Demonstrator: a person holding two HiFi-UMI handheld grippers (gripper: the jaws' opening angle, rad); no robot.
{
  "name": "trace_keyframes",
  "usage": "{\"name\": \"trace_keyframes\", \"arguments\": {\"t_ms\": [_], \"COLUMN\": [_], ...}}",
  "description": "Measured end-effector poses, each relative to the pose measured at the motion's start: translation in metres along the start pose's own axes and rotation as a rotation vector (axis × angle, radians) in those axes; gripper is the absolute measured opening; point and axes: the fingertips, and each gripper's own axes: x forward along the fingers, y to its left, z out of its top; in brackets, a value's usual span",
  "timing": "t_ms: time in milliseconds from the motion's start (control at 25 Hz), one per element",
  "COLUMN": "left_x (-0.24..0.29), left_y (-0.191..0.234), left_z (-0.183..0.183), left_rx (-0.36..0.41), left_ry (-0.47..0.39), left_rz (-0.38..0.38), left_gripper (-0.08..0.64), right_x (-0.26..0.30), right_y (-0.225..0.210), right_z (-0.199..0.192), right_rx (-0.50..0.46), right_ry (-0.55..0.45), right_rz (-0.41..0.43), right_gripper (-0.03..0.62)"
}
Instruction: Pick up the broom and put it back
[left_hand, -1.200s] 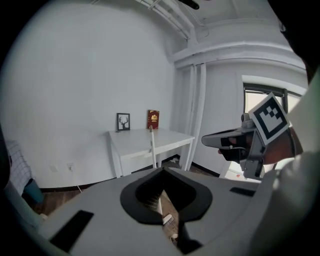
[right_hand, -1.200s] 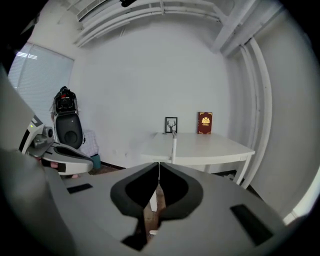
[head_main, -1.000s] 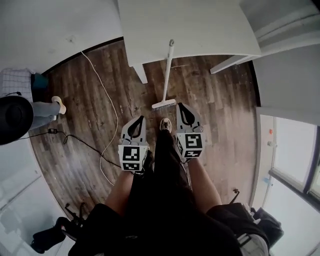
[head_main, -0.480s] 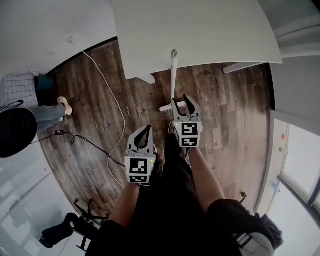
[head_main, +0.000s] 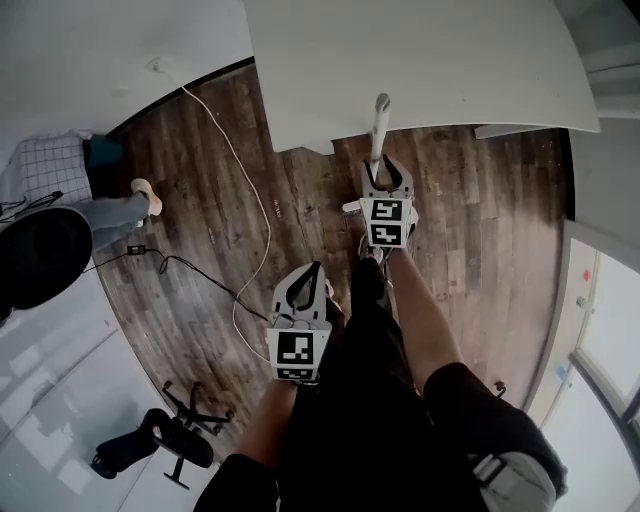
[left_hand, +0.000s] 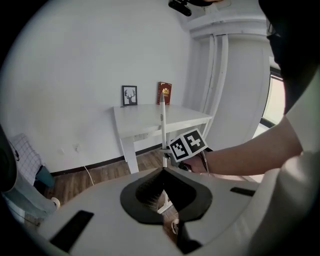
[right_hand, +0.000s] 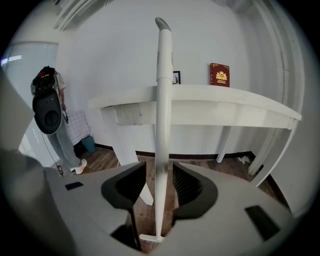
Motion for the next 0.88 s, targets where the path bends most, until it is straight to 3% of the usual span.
{"name": "trace_keyframes", "arguments": {"t_ms": [80, 120, 440, 680, 880], "left_x": [-0.002, -0.004, -0.013, -0.038, -0.055], "left_y": [0.005, 0.007, 0.005, -0.014, -0.030], "left_z": [-0.001, -0.002, 0.001, 0.007, 0.018], "left_rx": [0.003, 0.001, 0.059, 0.172, 0.230], "left_ry": [-0.001, -0.001, -0.023, -0.068, -0.119], "left_rz": [0.006, 0.008, -0.043, -0.129, -0.199], "left_gripper": [0.002, 0.002, 0.002, 0.002, 0.002], "right_x": [0.007, 0.007, -0.032, -0.094, -0.161], "right_y": [-0.003, -0.003, 0.009, 0.014, 0.006], "right_z": [0.001, 0.002, -0.003, -0.007, 0.020], "right_rx": [-0.004, -0.006, 0.000, 0.039, 0.071], "right_ry": [-0.015, -0.024, -0.086, -0.139, -0.225], "right_rz": [-0.013, -0.015, -0.031, -0.093, -0.168], "right_gripper": [0.159, 0.096, 0.091, 0.091, 0.091]}}
